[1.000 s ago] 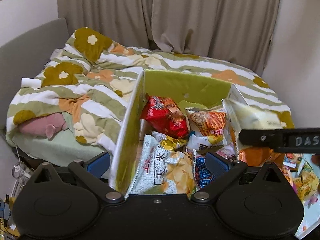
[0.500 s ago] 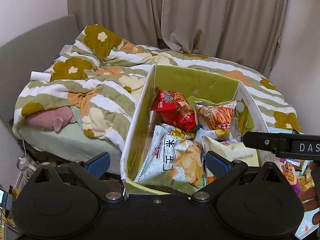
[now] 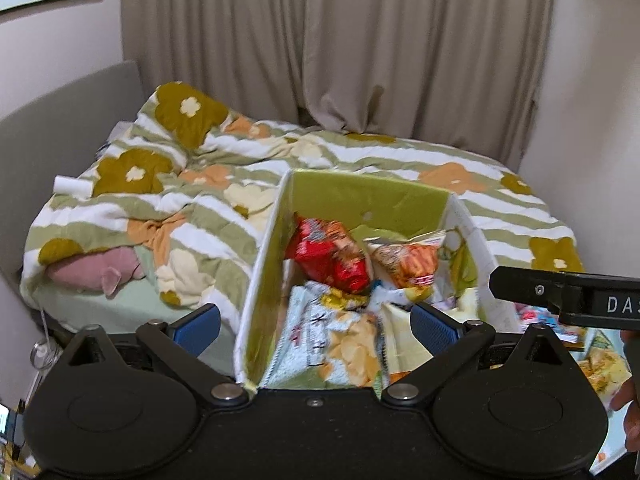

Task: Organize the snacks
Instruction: 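Move both open tools back over the snack pile on the blue mat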

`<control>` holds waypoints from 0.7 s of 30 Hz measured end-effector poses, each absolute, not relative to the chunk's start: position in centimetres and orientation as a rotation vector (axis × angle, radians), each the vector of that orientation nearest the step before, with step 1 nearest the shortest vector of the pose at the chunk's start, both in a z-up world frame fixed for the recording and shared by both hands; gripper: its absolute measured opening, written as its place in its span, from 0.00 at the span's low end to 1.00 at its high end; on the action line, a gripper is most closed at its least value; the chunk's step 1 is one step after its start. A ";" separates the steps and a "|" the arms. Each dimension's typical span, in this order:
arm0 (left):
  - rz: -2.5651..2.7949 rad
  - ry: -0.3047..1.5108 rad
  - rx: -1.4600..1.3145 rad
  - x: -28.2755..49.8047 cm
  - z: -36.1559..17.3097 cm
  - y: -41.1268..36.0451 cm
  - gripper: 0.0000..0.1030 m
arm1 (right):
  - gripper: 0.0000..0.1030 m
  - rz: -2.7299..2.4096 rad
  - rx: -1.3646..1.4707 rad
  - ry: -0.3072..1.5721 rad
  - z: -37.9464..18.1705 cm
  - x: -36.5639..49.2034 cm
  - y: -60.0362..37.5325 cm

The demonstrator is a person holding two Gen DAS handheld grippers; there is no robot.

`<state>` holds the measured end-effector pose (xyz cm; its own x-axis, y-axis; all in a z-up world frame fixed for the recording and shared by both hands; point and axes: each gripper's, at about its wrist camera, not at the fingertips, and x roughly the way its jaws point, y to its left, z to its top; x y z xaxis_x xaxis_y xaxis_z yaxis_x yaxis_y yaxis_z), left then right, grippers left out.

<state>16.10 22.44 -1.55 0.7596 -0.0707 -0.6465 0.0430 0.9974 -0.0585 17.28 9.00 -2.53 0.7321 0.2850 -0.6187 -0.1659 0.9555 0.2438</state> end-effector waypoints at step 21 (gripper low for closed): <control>-0.300 0.654 0.020 14.0 0.2 10.1 1.00 | 1.00 -0.008 0.151 0.626 1.3 9.7 -5.6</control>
